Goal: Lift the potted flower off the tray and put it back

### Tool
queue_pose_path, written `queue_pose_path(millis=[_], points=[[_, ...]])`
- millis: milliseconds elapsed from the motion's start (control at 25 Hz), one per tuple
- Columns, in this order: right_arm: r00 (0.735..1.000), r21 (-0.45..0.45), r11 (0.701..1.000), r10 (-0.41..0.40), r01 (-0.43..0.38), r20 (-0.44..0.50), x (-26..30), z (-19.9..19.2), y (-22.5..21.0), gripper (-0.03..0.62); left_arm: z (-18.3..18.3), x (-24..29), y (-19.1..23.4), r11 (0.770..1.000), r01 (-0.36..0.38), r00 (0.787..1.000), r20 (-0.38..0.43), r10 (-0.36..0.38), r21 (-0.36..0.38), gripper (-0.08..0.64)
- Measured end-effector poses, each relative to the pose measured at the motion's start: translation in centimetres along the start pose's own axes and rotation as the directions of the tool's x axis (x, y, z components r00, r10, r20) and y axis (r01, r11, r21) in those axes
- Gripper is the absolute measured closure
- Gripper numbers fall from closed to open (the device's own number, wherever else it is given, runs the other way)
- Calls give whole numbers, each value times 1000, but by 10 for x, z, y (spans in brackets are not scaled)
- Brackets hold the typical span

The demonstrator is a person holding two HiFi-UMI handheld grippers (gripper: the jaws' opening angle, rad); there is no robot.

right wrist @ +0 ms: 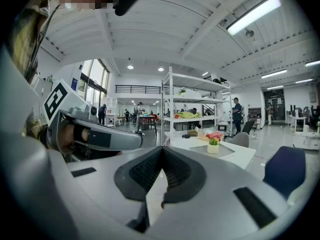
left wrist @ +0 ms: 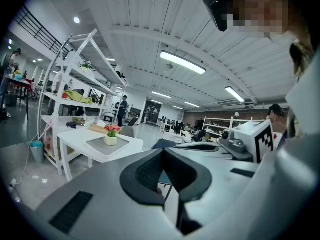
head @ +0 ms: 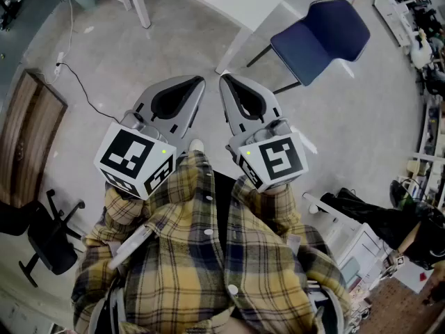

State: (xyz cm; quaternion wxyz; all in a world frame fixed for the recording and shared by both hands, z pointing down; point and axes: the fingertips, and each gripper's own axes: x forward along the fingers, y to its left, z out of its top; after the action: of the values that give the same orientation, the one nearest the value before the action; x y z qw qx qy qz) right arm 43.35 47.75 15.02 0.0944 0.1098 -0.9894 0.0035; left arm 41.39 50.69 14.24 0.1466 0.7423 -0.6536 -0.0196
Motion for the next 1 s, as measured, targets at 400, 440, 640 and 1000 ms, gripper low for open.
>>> queue_pose_path(millis=[400, 440, 640, 1000], points=[[999, 17, 999, 36, -36, 2, -18, -11, 5, 595, -13, -7, -14, 999, -45, 999, -3, 45, -17, 551], [999, 17, 999, 43, -43, 3, -19, -12, 5, 594, -14, -9, -14, 998, -55, 998, 0, 55, -17, 551], [998, 12, 998, 63, -63, -2, -24, -15, 4, 594, -16, -21, -4, 992, -122, 992, 5, 122, -8, 551], [995, 22, 996, 92, -92, -24, 12, -17, 14, 594, -7, -36, 40, 985, -169, 985, 24, 170, -45, 551]])
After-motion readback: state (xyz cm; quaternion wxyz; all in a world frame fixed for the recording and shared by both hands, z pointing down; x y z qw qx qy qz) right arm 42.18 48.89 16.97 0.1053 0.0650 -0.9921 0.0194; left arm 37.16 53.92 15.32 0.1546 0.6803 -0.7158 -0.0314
